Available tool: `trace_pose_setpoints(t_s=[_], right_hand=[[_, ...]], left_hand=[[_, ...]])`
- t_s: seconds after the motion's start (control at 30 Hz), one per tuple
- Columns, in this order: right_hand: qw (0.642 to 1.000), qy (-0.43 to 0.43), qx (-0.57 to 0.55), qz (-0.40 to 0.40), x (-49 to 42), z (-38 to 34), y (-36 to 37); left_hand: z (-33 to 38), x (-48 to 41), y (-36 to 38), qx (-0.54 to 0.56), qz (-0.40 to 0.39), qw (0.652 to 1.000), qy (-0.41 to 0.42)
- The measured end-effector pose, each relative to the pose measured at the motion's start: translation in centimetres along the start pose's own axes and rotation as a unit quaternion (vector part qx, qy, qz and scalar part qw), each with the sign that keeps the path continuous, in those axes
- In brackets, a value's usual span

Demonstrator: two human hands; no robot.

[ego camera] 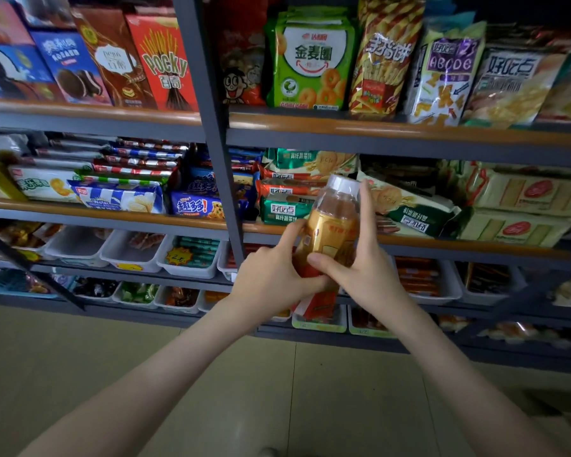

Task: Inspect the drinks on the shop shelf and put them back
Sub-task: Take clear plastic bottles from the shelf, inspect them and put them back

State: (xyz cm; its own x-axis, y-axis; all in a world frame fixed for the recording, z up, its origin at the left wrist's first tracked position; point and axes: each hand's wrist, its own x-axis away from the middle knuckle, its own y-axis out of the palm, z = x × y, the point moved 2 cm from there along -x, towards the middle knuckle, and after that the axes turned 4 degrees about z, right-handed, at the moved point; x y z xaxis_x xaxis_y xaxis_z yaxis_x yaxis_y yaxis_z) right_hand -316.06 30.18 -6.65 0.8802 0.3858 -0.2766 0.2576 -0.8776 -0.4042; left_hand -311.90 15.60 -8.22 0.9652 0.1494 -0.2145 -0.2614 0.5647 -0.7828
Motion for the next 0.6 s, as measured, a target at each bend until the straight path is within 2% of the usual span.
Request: trace_pose_setpoints(t_s=[0.07,0.13,0.2,0.27,0.43,0.53,0.6], right_hand=[[0.999,-0.021,-0.025,0.004,-1.4,-0.3,-1.3],[0.997,-0.044,-0.053,0.026,-3.5,-1.2,-3.1],[0.993,-0.076,-0.077,0.057,-6.1,-3.2,-5.0],[0.983,-0.129,-0.084,0.105,-9.0,-6.3,-6.8],[0.924,-0.288,-0.078,0.240,-16.9,-14.4,-10.3],[0.852,-0.400,-0.028,0.336,-21.6,-18.2,-11.2],[0.813,-0.444,-0.010,0.376,-24.6,-20.0,-11.5]], left_hand=[[0.7,-1.4,-0.6,0.011,0.006,1.000,0.021],[1.5,-3.2,-2.3,0.084,0.018,0.995,0.044],[2.1,-5.3,-4.6,0.173,0.056,0.981,0.066],[2.7,-7.8,-8.0,0.186,0.120,0.970,0.102],[3.0,-15.2,-18.5,0.030,0.319,0.930,0.180],[3.2,-19.6,-23.5,-0.083,0.436,0.864,0.235],[3.2,-22.6,-25.8,-0.159,0.483,0.814,0.282]])
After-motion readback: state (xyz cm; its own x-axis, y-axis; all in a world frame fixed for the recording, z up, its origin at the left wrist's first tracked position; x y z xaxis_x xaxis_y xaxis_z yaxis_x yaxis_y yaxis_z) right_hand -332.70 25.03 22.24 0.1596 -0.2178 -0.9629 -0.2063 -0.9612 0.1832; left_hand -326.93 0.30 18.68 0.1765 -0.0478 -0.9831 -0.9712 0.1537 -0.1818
